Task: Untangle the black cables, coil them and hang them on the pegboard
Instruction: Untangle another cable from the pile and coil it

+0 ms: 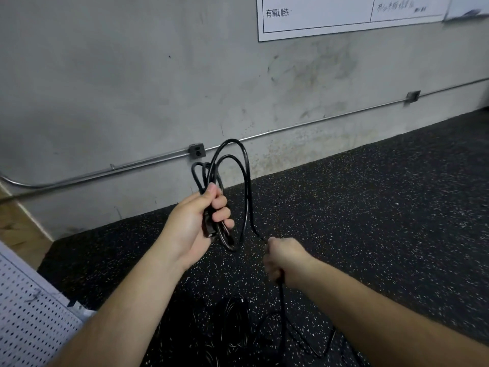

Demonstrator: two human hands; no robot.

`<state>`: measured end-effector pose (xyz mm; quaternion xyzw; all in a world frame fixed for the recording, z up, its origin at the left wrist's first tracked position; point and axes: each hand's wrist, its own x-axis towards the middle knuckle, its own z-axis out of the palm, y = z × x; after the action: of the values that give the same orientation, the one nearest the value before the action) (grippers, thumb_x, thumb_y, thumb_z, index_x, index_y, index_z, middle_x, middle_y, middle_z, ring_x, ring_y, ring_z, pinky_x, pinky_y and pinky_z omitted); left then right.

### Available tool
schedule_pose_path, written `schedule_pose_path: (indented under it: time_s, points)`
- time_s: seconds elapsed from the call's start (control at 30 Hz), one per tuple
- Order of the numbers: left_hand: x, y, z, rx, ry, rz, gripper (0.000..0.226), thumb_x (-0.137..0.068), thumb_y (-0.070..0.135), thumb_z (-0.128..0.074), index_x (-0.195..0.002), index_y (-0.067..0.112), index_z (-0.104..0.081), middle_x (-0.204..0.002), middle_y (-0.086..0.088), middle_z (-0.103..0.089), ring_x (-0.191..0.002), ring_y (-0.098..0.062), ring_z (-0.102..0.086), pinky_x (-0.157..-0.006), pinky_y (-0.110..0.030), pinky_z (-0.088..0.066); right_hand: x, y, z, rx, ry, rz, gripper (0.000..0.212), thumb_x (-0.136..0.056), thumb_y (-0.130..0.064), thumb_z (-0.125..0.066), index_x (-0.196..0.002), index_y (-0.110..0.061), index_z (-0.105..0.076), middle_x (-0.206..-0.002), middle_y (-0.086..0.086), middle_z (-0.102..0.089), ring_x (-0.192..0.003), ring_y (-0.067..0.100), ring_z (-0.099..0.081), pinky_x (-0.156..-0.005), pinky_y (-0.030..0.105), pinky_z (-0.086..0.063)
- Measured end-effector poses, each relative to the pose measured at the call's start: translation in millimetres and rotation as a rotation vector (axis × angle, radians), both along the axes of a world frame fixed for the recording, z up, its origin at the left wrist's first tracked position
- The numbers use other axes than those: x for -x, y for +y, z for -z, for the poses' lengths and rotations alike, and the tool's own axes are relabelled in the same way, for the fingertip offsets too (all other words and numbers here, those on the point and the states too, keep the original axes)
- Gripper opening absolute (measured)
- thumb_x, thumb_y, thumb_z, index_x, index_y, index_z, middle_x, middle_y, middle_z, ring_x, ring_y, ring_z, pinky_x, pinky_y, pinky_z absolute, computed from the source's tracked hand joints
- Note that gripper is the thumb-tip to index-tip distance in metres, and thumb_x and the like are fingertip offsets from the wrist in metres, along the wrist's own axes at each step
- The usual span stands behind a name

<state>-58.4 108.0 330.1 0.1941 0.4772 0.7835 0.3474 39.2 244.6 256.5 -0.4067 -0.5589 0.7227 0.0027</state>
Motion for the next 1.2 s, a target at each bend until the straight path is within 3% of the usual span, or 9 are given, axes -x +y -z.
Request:
schedule_pose_path:
  time_s: [0.13, 0.23, 0.37, 0.53, 0.73, 0.87, 1.0, 1.07, 1.2]
  points:
    - [-12.7, 5.4, -0.2, 0.041, 0.089, 0.005, 0.018, -0.103, 0.023, -0.049, -0.100, 0.007, -0.054, -0.088, -0.010, -0.071, -0.077, -0.027, -0.073, -0.063, -0.037, -0.062, 5.4, -17.4, 4.9, -0.697, -0.099, -0.494, 0.036, -0.108, -0.027, -0.035, -0.076, -0.018, -0.048, -0.073, 0.005, -0.053, -0.060, 0.017, -0.049, -0.061, 0.030, -0.044]
    - [-10.0, 4.0, 1.1, 0.077, 0.184, 0.014, 0.021, -0.109, 0.022, -0.039, -0.103, 0.006, -0.051, -0.117, -0.021, -0.073, -0.108, -0.041, -0.071, -0.085, -0.046, -0.062, 1.7, -27.1, -0.3, -0.825, -0.078, -0.648, 0.037, -0.109, -0.034, -0.036, -0.091, -0.013, -0.060, -0.088, 0.008, -0.061, -0.075, 0.023, -0.054, -0.069, 0.027, -0.040]
    - [-0.9, -0.2, 4.3, 0.195, 0.302, -0.006, 0.022, -0.109, 0.025, -0.040, -0.114, 0.008, -0.053, -0.122, -0.014, -0.073, -0.117, -0.031, -0.069, -0.104, -0.054, -0.051, -15.3, -27.1, -22.7, -0.988, -0.034, -0.835, 0.032, -0.105, -0.033, -0.045, -0.084, -0.014, -0.060, -0.080, 0.002, -0.061, -0.067, 0.017, -0.054, -0.053, 0.025, -0.037]
    - [1.7, -2.6, 5.5, 0.365, 0.460, 0.031, 0.028, -0.108, 0.028, -0.040, -0.125, 0.011, -0.053, -0.114, -0.005, -0.077, -0.118, -0.021, -0.068, -0.108, -0.055, -0.048, -37.2, -12.3, -57.0, -1.199, 0.046, -0.996, 0.018, -0.101, -0.023, -0.049, -0.102, -0.019, -0.066, -0.096, -0.002, -0.068, -0.088, 0.018, -0.062, -0.078, 0.034, -0.053]
    - [4.1, -0.4, 7.6, 0.417, 0.535, -0.019, 0.016, -0.108, 0.027, -0.042, -0.102, 0.018, -0.053, -0.074, -0.007, -0.074, -0.108, -0.018, -0.073, -0.116, -0.054, -0.037, -56.9, 18.5, -83.2, -1.168, 0.007, -0.955, 0.011, -0.101, -0.038, -0.057, -0.102, -0.031, -0.065, -0.087, -0.014, -0.063, -0.076, 0.004, -0.057, -0.070, 0.028, -0.049]
    - [-5.2, 1.1, 8.0, 0.584, 0.733, 0.117, 0.019, -0.107, 0.031, -0.044, -0.107, 0.018, -0.058, -0.092, 0.000, -0.078, -0.099, -0.010, -0.073, -0.109, -0.049, -0.045, -55.7, 23.8, -88.2, -1.473, 0.168, -0.685, 0.025, -0.095, -0.055, -0.059, -0.092, -0.031, -0.066, -0.083, -0.015, -0.062, -0.075, 0.004, -0.058, -0.069, 0.031, -0.051]
    - [-16.5, 4.0, 16.3, 0.493, 0.561, 0.318, 0.020, -0.107, 0.028, -0.047, -0.104, 0.010, -0.055, -0.078, -0.011, -0.073, -0.069, -0.028, -0.073, -0.087, -0.053, -0.055, -51.7, 32.0, -91.3, -1.753, 0.262, -0.373, 0.051, -0.074, -0.080, -0.056, -0.081, -0.030, -0.054, -0.072, -0.016, -0.054, -0.060, 0.004, -0.050, -0.053, 0.023, -0.038]
    - [-16.6, 2.7, 19.8, 0.386, 0.434, 0.367, 0.023, -0.104, 0.029, -0.053, -0.101, 0.006, -0.052, -0.063, -0.010, -0.058, -0.050, -0.024, -0.057, -0.096, -0.067, -0.050, -52.7, 44.1, -92.6, -1.839, 0.320, -0.243, 0.059, -0.071, -0.084, -0.052, -0.082, -0.026, -0.058, -0.071, -0.013, -0.058, -0.057, 0.009, -0.055, -0.051, 0.023, -0.043]
    - [-14.9, -1.9, 16.2, 0.224, 0.252, 0.523, 0.021, -0.097, 0.031, -0.058, -0.093, 0.010, -0.058, -0.059, -0.004, -0.042, -0.043, -0.016, -0.042, -0.105, -0.068, -0.044, -59.4, 73.4, -94.1, -1.408, 0.348, -0.160, 0.053, -0.071, -0.075, -0.063, -0.089, -0.025, -0.058, -0.079, -0.008, -0.064, -0.067, 0.013, -0.058, -0.058, 0.032, -0.048]
